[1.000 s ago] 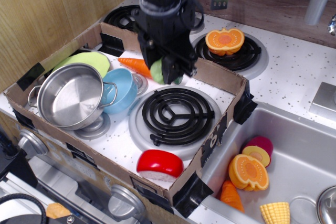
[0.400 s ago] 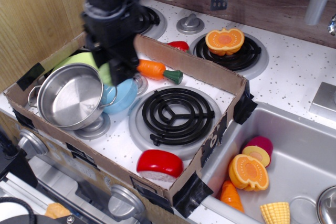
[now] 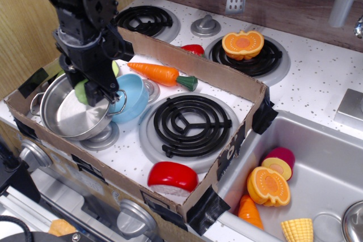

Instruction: Put broccoli in pot

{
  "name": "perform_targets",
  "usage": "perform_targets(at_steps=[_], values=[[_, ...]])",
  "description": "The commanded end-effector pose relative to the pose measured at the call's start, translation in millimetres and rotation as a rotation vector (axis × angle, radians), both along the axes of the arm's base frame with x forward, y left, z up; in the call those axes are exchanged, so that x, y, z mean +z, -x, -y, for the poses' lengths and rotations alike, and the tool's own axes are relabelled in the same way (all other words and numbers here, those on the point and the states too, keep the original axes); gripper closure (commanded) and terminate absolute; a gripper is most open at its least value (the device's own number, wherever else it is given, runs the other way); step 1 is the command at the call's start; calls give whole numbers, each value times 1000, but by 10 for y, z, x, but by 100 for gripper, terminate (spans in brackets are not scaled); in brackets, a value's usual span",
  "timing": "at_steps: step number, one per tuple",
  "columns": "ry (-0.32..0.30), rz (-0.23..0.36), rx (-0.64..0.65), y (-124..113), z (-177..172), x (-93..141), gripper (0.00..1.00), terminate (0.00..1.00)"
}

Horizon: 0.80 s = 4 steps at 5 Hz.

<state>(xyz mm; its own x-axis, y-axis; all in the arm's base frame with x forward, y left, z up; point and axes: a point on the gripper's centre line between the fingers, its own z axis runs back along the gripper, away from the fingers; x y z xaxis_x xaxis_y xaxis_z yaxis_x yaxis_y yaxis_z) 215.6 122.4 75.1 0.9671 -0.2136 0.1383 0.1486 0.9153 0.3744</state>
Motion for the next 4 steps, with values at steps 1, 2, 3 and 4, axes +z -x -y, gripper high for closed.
perform_targets(at_steps=[1,2,3,4], values=[[-141,34,-16,32,-267,178,100,0],[-72,75,-63,-43,-346,158,0,0],[-65,19,-85,-170,-226,165,0,0],[-40,-6,-85,-281,-50,278,0,0]])
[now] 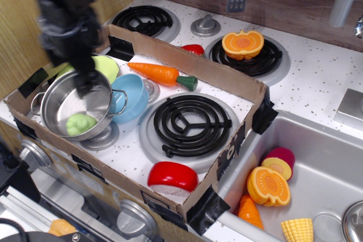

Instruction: Put broccoli in pot

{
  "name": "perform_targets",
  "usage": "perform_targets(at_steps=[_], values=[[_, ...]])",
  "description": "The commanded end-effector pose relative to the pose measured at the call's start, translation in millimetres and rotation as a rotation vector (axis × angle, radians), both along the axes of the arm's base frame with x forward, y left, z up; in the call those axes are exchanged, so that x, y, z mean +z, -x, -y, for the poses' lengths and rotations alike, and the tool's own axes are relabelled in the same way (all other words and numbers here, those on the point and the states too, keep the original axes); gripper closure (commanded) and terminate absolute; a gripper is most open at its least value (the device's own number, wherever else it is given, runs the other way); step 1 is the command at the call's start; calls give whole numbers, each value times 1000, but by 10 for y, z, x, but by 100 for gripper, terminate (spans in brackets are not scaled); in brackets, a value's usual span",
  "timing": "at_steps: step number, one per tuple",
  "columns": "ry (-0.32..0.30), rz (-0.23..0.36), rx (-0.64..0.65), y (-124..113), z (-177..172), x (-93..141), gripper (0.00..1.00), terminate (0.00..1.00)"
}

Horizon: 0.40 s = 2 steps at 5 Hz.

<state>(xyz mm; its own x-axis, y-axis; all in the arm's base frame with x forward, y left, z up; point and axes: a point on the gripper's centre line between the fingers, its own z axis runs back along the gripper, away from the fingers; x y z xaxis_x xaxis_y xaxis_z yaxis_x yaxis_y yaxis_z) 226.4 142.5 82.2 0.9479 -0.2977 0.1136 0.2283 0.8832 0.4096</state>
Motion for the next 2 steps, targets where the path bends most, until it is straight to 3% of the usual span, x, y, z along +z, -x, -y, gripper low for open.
perform_targets(at_steps=[1,2], values=[[2,8,-3,-173,151,208,0,0],[2,8,-3,-173,151,208,0,100]])
